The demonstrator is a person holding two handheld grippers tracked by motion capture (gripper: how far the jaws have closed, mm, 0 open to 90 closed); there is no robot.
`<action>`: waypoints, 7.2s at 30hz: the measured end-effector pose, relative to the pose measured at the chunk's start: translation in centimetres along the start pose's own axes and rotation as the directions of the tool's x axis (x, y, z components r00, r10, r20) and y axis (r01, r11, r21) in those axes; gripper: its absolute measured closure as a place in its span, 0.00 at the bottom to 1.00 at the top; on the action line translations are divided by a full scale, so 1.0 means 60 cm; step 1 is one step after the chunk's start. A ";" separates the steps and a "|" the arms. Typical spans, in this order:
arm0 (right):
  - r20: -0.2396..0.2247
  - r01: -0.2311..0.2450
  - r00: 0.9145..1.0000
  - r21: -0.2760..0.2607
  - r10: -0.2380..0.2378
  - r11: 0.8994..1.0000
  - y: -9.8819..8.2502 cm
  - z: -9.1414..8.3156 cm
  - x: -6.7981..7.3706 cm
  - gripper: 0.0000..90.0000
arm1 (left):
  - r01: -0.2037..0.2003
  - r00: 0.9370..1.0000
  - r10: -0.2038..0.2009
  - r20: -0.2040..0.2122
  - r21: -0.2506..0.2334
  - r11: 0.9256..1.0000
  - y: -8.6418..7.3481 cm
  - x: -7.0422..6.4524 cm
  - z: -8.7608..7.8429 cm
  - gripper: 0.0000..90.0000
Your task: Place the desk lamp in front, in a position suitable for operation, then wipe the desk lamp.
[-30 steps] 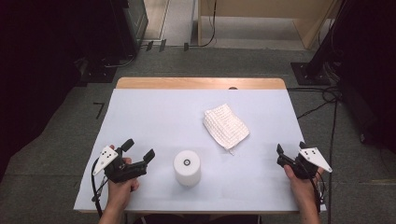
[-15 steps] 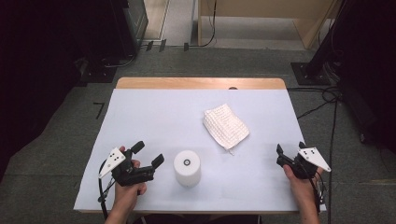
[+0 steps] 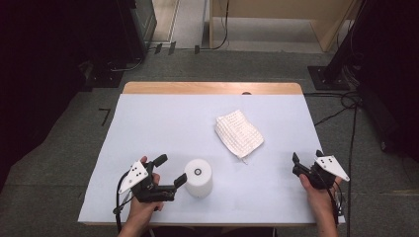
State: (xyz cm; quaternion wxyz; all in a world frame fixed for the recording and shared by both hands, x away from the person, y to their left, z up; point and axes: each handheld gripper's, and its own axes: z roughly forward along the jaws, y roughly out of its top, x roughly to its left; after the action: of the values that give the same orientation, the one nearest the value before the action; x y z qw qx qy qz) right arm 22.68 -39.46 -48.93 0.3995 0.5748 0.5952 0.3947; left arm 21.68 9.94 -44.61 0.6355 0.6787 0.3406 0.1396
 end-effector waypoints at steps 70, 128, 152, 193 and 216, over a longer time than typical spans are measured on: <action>0.039 0.026 0.999 0.035 -0.028 0.999 0.001 0.008 0.006 0.23 | -0.168 0.983 0.181 -0.033 0.243 0.955 -0.065 -0.058 0.088 0.09; -0.243 0.050 0.969 -0.005 -0.050 0.999 0.120 0.079 0.186 0.14 | -0.078 0.965 0.116 -0.233 0.166 0.983 -0.048 0.059 0.023 0.09; -0.318 0.077 0.948 0.198 -0.011 0.977 0.081 0.192 0.245 0.16 | -0.064 0.968 0.100 -0.232 0.156 0.986 -0.047 0.062 0.025 0.09; -0.318 0.110 0.945 0.086 -0.077 0.990 0.192 0.126 0.235 0.16 | -0.073 0.966 0.110 -0.233 0.160 0.984 -0.048 0.060 0.026 0.09; -0.320 0.231 0.940 0.349 -0.116 0.908 0.099 0.250 0.271 0.10 | -0.066 0.968 0.101 -0.231 0.156 0.986 -0.047 0.062 0.025 0.09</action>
State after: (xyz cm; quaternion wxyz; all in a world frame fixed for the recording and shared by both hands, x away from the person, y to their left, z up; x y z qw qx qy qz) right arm 38.50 -22.90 -49.34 0.2213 0.5208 0.7623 0.3142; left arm 24.53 11.04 -48.47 0.5320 0.7158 0.3946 0.2212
